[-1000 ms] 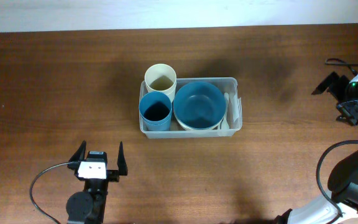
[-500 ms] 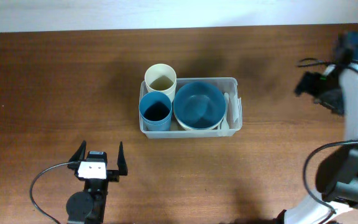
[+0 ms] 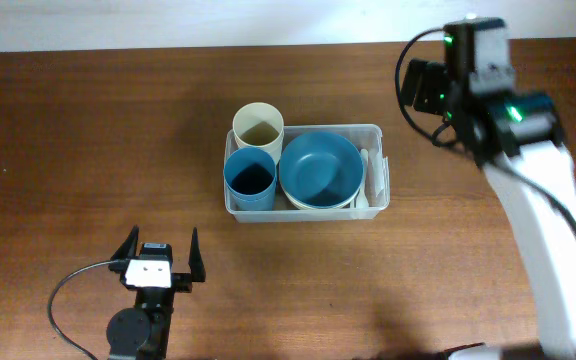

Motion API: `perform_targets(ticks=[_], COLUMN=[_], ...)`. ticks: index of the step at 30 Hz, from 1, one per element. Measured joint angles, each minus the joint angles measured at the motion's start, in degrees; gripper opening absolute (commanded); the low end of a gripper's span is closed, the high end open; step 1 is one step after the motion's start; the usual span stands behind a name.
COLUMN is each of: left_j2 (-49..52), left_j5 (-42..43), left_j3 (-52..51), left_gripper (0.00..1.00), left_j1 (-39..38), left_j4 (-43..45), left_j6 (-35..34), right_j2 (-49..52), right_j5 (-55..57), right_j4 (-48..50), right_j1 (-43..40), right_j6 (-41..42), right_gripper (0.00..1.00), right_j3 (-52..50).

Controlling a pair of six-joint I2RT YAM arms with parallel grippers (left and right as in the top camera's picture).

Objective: Pack container

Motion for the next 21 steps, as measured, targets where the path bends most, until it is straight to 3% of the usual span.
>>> perform_targets(ticks=[6,14,21], left_j2=[0.00,0.00,0.00], left_j5=[0.00,0.00,0.00], left_j3=[0.00,0.00,0.00], left_gripper=[1.00,1.00,1.00], left_j1=[0.00,0.00,0.00], left_j4=[-0.02,0.00,0.00], left_j6=[0.00,0.00,0.00], right_j2=[-18.58,-42.64,-59.45], right_j5=[-1.31,-3.56,-6.03], right_j4=[13.79,39.43,46.90], right_j1=[-0.17,-1.64,-4.68], right_j6=[0.00,0.04,0.28], right_gripper=[0.99,0.99,0.99], right_j3=[-10.14,-42.10,-67.14])
